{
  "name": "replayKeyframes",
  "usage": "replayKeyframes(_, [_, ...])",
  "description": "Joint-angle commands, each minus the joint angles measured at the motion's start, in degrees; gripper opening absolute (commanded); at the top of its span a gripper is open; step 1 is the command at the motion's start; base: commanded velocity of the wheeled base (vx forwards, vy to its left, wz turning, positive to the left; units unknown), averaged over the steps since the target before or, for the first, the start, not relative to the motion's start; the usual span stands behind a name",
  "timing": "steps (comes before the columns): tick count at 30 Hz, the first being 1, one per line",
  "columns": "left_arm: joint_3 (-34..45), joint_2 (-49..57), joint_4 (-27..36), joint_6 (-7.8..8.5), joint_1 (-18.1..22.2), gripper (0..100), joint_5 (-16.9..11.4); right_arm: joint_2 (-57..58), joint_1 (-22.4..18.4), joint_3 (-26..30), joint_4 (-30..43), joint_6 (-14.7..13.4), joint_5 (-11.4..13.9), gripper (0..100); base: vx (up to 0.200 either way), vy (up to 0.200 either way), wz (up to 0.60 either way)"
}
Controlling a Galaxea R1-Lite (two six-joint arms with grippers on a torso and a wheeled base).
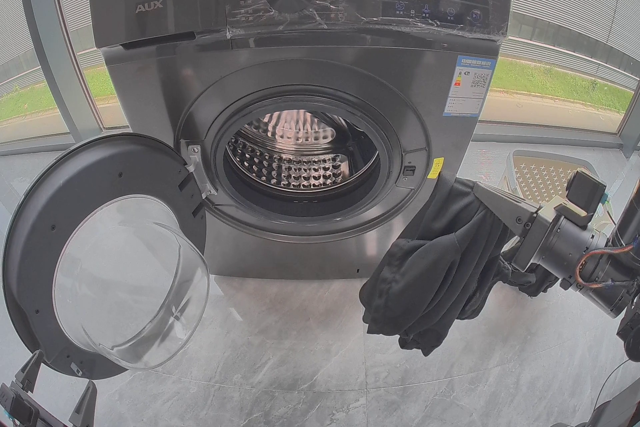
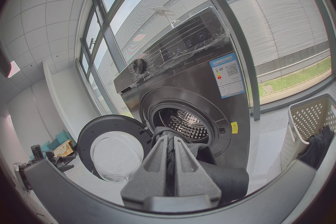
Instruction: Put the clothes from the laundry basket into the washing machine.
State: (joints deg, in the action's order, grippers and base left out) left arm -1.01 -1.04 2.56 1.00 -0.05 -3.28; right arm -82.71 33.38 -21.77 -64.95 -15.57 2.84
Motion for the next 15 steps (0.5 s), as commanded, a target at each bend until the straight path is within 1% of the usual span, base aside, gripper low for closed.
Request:
replayKeyframes(1, [0.92, 1.04, -0.01, -0.03, 0.05, 100, 0.03, -0.08, 0.28, 0.33, 0.00, 0.36, 0.50, 0, 0.000, 0.000, 0.00])
replayKeyframes(7, [0.92, 1.04, -0.01, -0.03, 0.05, 100, 0.03, -0.17, 0.81, 1.21, 0.00, 1.59, 0.94, 0, 0.000, 0.000, 0.00])
replayKeyframes(11, [0.92, 1.04, -0.01, -0.12, 0.05, 100, -0.06, -0.17, 1.25, 1.21, 0.00, 1.68, 0.85, 0, 0.200, 0.000, 0.00])
replayKeyframes(15, [0.92, 1.04, -0.01, -0.03, 0.05, 100, -0.06, -0.08, 1.60, 1.91, 0.00, 1.77, 0.94, 0, 0.000, 0.000, 0.00])
